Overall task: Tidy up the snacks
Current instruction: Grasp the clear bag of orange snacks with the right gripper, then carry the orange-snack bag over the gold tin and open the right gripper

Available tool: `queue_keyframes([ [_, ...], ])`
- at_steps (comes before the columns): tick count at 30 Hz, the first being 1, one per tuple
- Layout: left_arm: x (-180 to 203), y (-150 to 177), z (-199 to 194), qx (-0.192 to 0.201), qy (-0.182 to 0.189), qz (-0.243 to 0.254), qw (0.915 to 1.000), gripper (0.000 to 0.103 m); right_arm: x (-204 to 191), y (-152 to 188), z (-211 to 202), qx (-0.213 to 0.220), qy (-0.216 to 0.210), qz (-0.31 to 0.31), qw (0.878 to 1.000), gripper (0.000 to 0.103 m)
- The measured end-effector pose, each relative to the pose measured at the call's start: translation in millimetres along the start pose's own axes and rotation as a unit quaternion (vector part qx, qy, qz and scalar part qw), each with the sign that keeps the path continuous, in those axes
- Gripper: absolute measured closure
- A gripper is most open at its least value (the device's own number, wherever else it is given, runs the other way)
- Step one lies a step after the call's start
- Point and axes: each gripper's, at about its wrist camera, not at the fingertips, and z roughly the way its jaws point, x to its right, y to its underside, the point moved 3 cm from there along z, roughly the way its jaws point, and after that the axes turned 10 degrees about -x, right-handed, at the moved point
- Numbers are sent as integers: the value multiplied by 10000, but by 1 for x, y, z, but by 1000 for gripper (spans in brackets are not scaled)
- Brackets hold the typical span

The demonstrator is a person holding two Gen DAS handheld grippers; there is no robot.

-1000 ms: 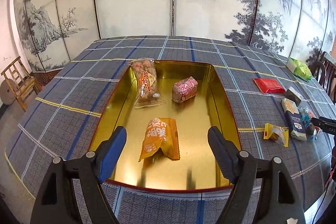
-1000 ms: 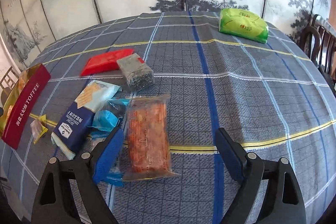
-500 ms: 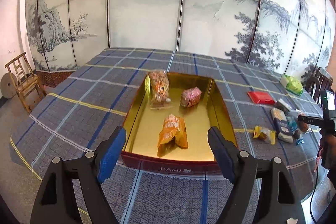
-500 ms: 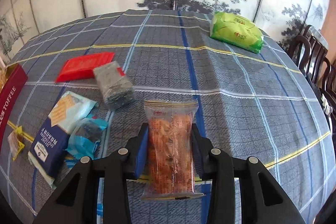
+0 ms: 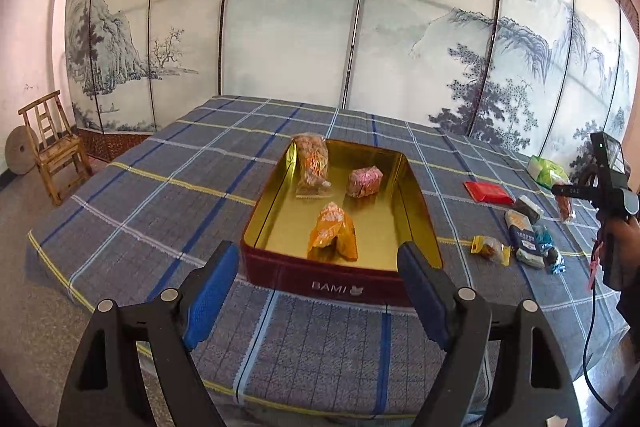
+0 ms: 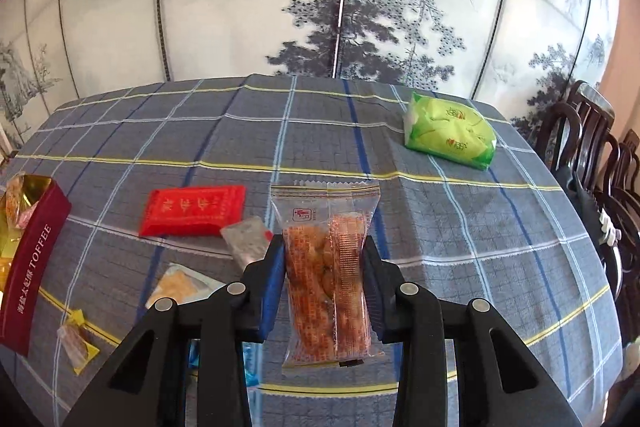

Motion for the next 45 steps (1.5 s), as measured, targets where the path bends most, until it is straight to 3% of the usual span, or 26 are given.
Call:
queue_keyframes([
  [10,-4,43,10,-389,37,-252,9989,25,-83,-13,-8,133,-475,-391,9980,66],
  [29,-41,65,20,-701,-27,-612,9957,25,-227,-23,-39,307,-1225,-1177,9850,66],
  [45,-65,79,13,-718,-42,-911,9932,25,-317,4,-64,255,-1678,-1789,9691,66],
])
